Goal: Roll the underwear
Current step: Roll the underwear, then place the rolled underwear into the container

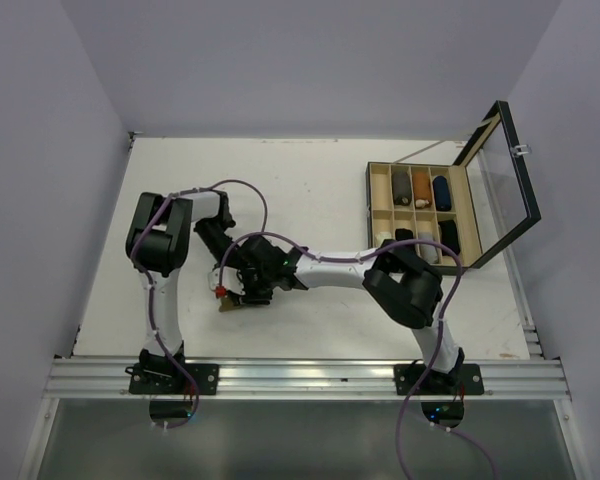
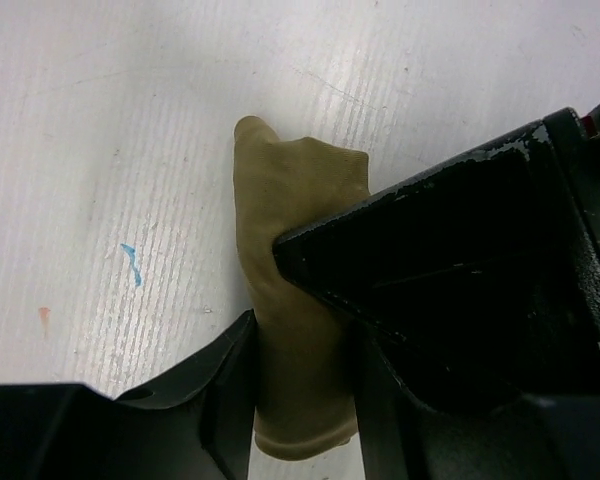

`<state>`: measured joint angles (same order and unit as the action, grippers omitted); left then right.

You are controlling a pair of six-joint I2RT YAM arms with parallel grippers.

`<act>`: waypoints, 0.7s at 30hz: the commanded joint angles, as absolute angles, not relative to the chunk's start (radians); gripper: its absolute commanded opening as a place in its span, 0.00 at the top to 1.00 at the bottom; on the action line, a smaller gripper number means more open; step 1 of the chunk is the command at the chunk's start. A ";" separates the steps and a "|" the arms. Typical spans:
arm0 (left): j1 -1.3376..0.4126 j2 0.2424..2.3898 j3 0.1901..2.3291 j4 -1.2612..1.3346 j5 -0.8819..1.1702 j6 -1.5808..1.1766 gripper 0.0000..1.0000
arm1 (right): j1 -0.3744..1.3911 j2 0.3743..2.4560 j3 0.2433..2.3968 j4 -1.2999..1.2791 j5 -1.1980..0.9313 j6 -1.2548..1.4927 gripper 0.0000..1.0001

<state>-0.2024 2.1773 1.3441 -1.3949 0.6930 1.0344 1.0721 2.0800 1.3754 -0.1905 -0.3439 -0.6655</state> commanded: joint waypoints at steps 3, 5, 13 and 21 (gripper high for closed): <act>-0.204 2.261 1.387 -1.264 0.606 1.103 0.75 | 1.097 2.233 1.336 -0.301 -0.178 -0.721 0.75; -0.186 2.261 1.407 -1.272 0.620 1.097 0.73 | 1.098 2.227 1.325 -0.316 -0.170 -0.716 0.88; -0.089 2.171 1.636 -1.273 0.656 1.039 0.61 | 1.085 2.076 1.284 -0.385 -0.230 -0.573 1.00; 0.029 1.969 1.795 -1.138 0.741 0.953 0.53 | 0.904 1.971 1.322 -0.437 -0.434 -0.321 1.00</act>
<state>0.0101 2.1193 1.7679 -1.2312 0.6792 0.9939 0.9985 2.0060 1.3350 -0.2821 -0.3428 -0.4767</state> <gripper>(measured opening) 0.463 0.379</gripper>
